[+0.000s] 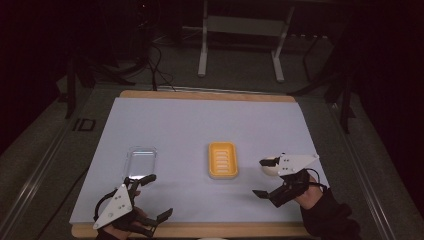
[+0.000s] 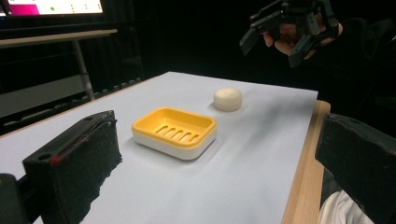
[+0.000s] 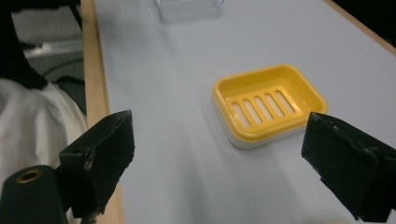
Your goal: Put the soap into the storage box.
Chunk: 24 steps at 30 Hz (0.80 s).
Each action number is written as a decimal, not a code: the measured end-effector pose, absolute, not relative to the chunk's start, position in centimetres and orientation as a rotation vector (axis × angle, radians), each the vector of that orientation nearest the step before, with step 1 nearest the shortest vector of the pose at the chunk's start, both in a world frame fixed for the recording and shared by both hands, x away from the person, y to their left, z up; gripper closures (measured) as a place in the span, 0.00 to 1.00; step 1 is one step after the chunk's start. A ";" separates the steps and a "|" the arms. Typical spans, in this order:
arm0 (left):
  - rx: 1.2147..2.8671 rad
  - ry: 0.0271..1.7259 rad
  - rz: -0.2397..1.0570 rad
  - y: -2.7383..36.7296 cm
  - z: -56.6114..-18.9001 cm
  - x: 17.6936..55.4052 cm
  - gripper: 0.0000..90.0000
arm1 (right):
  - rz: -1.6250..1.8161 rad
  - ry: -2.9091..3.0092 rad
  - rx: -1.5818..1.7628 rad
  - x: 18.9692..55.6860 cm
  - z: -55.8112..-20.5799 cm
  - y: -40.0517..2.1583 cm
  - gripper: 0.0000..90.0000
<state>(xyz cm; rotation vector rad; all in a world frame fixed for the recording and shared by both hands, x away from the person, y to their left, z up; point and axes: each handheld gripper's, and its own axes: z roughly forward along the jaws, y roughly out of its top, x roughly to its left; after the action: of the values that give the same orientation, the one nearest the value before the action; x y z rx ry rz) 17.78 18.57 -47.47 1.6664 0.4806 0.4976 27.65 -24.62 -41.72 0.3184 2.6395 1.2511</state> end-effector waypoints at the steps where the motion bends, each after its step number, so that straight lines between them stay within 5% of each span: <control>1: 1.668 0.481 0.499 18.6 -47.5 17.8 0.00 | 1.207 2.688 0.313 27.7 -41.7 -24.5 0.11; 24: 1.688 0.474 0.483 18.4 -47.6 17.9 0.00 | 0.768 2.998 0.233 29.0 -42.5 -22.6 0.11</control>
<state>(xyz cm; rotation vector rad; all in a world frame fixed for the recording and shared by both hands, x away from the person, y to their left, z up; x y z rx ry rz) 17.90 18.36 -47.63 1.6884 0.4741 0.4835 28.96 -22.62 -42.54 0.2326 2.9984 0.7679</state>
